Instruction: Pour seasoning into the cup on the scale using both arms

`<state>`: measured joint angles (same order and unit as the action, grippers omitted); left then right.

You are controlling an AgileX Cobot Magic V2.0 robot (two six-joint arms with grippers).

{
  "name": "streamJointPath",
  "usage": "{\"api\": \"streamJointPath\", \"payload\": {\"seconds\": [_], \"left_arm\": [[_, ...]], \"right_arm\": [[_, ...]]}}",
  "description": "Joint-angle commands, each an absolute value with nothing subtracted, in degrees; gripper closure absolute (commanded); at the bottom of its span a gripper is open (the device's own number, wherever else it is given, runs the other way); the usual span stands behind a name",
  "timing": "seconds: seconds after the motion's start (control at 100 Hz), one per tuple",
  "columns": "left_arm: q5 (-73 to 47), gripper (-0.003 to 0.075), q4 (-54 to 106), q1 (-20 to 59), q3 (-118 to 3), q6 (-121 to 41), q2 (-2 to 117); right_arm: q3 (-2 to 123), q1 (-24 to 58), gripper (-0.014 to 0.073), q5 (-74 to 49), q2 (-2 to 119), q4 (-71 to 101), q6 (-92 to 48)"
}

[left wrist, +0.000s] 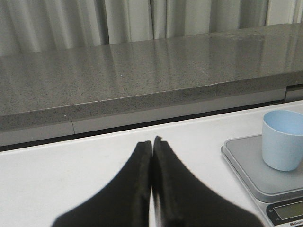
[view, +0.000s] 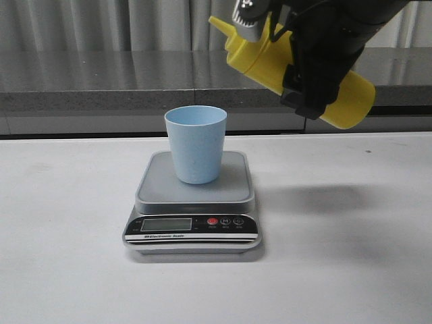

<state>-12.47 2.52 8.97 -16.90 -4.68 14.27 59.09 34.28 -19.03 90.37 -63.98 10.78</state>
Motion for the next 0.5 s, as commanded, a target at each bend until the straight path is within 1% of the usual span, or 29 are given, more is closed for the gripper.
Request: {"api": "streamJointPath", "payload": {"seconds": [0.0, 0.31, 0.49], "left_arm": [[-8.05, 0.074, 2.58, 8.76, -18.7, -4.43, 14.72], [-8.05, 0.074, 2.58, 8.76, -18.7, -4.43, 14.72], [-8.05, 0.074, 2.58, 8.76, -18.7, -4.43, 14.72]], "right_arm": [[62.53, 35.43, 0.0254, -20.65, 89.6, -67.99, 10.88], [65.85, 37.94, 0.0254, -28.66, 93.44, -77.82, 8.69], [65.85, 37.93, 0.0254, -29.32, 93.92, -82.45, 8.42]]}}
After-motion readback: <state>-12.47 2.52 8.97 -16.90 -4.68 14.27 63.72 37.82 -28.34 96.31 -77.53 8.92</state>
